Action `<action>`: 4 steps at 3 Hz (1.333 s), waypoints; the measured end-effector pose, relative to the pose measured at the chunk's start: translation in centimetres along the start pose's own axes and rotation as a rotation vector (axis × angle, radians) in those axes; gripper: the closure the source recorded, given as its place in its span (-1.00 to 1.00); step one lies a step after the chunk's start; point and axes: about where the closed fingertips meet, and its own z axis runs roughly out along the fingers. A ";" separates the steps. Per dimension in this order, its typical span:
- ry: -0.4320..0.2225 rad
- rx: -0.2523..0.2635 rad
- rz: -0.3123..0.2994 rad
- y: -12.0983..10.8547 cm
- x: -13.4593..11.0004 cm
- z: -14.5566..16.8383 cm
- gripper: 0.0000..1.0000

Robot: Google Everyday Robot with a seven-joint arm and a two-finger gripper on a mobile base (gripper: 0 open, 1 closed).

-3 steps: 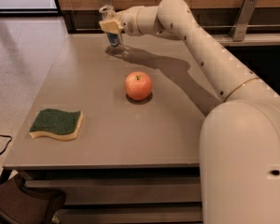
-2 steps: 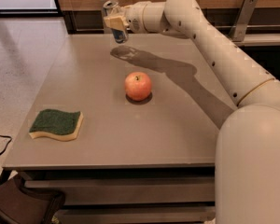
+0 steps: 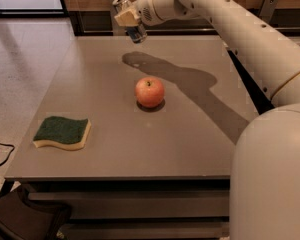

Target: Knock redbull can over

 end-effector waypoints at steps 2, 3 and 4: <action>0.301 -0.057 0.038 1.3 3.7 -1.0 1.00; 0.443 -0.093 0.019 2.3 5.1 -1.0 1.00; 0.523 -0.129 -0.025 3.0 6.0 -0.1 1.00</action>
Offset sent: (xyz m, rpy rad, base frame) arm -0.0293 -0.0309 -0.0405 -0.3391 0.3295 -0.0344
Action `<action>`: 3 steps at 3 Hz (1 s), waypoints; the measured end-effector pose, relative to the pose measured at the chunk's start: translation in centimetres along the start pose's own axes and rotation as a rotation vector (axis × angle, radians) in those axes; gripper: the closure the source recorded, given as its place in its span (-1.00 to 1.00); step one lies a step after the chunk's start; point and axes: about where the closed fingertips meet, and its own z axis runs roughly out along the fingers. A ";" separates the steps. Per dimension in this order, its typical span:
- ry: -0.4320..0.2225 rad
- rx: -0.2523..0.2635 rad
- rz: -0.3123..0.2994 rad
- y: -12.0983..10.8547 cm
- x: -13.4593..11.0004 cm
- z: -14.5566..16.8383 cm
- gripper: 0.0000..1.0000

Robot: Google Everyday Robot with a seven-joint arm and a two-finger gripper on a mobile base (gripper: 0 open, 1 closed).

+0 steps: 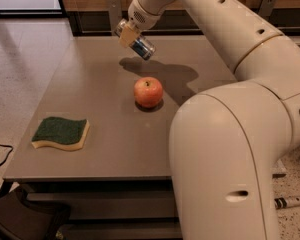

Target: Knock redbull can over

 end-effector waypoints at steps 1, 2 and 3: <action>0.050 -0.039 -0.047 0.6 0.1 2.0 1.00; 0.093 -0.052 -0.079 0.7 0.3 3.9 1.00; 0.127 -0.043 -0.091 0.4 0.7 5.3 1.00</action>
Offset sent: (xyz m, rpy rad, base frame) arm 0.0221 0.0215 -0.0471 -0.1634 0.0478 0.0986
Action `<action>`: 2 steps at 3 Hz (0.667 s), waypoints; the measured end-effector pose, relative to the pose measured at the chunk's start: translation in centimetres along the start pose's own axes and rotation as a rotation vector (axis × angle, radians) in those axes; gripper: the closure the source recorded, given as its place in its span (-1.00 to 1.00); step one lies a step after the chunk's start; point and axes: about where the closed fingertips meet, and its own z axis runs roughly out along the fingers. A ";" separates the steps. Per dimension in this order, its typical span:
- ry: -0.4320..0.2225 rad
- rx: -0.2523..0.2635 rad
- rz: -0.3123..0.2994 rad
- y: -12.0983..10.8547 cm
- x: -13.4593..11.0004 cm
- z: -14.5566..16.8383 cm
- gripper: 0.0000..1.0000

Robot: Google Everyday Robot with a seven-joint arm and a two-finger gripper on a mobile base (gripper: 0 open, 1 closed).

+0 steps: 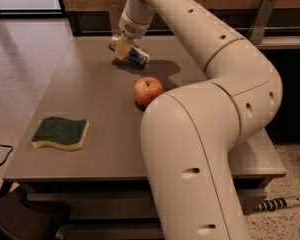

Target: Knock redbull can over

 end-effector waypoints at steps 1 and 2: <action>0.020 0.002 -0.004 -0.3 0.1 1.6 1.00; 0.013 -0.018 -0.007 -0.2 -0.1 3.5 1.00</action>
Offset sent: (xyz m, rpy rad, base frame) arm 0.0223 0.0192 -0.0400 0.0066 0.0234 0.0230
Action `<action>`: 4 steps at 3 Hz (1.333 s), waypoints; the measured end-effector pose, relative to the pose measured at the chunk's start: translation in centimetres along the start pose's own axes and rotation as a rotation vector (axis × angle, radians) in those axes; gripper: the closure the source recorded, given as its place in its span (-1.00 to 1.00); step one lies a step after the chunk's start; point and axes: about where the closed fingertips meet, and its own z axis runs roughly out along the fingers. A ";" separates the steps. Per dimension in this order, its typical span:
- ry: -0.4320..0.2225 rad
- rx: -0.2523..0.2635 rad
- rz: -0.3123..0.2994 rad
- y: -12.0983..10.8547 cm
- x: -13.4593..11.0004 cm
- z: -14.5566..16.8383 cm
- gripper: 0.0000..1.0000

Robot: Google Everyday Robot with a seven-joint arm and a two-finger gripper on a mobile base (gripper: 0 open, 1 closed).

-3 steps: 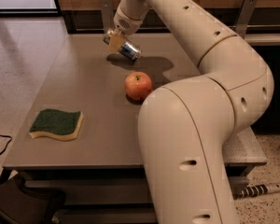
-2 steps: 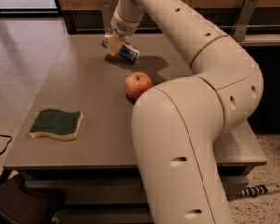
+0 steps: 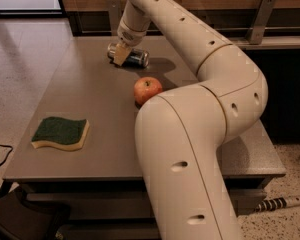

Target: Knock redbull can over

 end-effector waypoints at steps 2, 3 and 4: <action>0.001 -0.003 0.000 0.0 -0.1 0.1 0.22; 0.002 -0.006 -0.001 0.1 -0.1 0.3 -0.22; 0.002 -0.006 -0.001 0.0 -0.2 0.2 -0.69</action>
Offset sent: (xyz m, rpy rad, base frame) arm 0.0005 0.0013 -0.0020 0.0000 0.0030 0.0016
